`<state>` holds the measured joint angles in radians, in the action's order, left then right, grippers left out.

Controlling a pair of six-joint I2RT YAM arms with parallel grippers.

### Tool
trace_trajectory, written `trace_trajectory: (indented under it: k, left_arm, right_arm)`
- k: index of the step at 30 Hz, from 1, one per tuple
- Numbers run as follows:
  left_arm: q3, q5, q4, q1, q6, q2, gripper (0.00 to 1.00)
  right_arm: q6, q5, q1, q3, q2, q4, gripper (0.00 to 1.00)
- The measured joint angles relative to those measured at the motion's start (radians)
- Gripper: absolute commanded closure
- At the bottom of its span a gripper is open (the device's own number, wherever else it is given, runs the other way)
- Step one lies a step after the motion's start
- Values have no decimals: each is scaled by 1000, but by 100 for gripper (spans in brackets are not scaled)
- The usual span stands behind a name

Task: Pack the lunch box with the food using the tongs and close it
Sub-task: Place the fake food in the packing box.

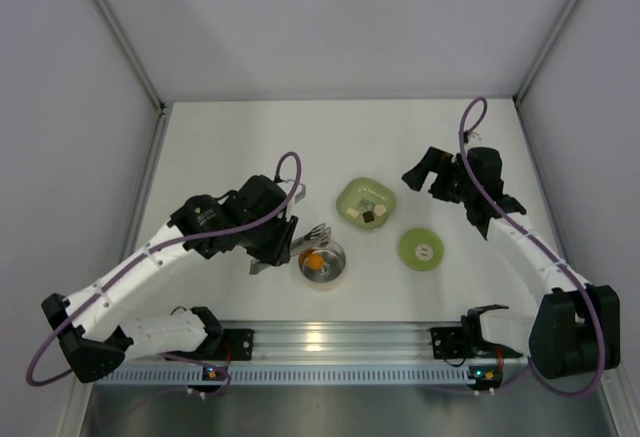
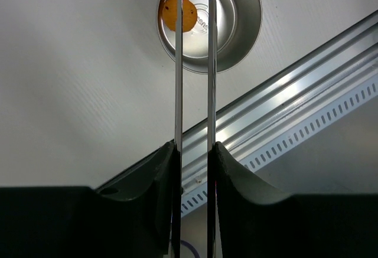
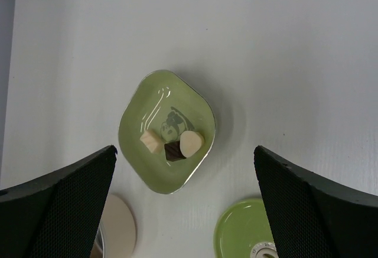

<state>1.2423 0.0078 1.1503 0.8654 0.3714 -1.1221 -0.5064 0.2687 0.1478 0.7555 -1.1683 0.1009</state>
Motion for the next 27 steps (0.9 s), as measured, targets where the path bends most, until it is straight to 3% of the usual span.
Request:
trace_trajectory:
  k: [20,27]
  left_arm:
    - [-63,82,32,0,-4,47,49]
    - [74,72,10,0,-4,-34,49]
  right_arm:
    - [8,-18,0,0,4,24,2]
    - [15,-18,0,14,4,40,2]
